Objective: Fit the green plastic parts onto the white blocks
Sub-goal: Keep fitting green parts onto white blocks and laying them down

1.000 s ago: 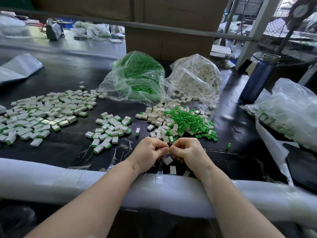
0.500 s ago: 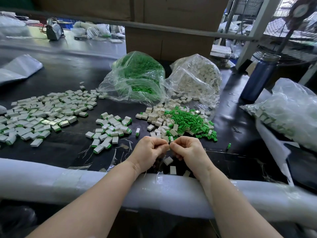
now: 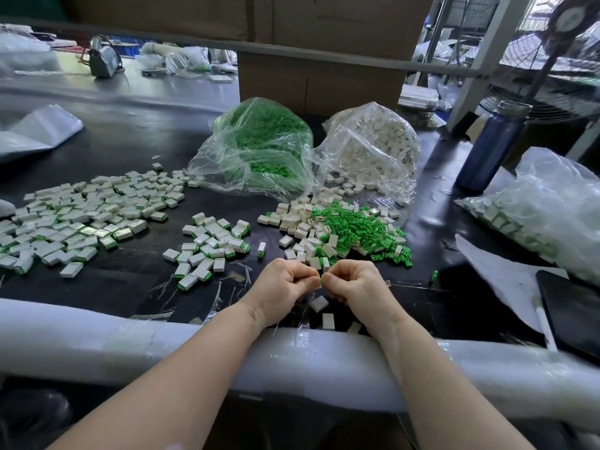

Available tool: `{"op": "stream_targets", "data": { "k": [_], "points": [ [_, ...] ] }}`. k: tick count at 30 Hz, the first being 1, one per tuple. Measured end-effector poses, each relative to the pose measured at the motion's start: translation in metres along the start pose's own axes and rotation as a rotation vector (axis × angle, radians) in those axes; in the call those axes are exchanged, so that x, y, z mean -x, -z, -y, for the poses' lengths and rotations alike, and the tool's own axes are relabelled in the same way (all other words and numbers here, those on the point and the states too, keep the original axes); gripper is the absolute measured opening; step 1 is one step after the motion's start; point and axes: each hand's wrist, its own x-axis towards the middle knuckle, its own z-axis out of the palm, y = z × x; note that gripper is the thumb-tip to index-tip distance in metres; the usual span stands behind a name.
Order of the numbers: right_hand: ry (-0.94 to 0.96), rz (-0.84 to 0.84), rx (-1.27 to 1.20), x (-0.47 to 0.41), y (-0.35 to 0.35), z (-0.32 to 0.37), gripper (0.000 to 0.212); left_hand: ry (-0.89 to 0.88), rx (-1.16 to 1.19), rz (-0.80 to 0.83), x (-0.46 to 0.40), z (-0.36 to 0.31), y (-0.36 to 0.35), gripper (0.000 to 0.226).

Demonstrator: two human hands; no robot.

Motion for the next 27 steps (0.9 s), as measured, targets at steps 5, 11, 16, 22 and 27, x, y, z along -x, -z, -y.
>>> {"op": "stream_targets", "data": {
  "k": [5, 11, 16, 22, 27],
  "points": [
    [-0.017, 0.035, 0.041, -0.0016, 0.002, -0.0012, 0.026, -0.051, -0.081, 0.042, 0.0008, -0.0029, 0.0009, 0.012],
    [-0.008, 0.053, 0.027, -0.0032, 0.0012, -0.0016, 0.032, -0.065, -0.122, 0.057, -0.0004, -0.0018, 0.0012, 0.012],
    [-0.007, 0.033, -0.007, -0.0031, 0.0004, -0.0021, 0.029, -0.055, -0.079, 0.028, -0.0008, 0.0007, 0.0004, 0.01],
    [0.048, -0.114, -0.071, -0.0039, -0.0061, -0.004, 0.021, 0.017, 0.123, -0.076, -0.0023, 0.0024, -0.0015, 0.012],
    [0.063, -0.105, -0.147, -0.002, -0.0044, -0.0017, 0.021, 0.033, 0.169, -0.088, -0.0028, 0.0035, -0.0005, 0.01]
  ]
}}
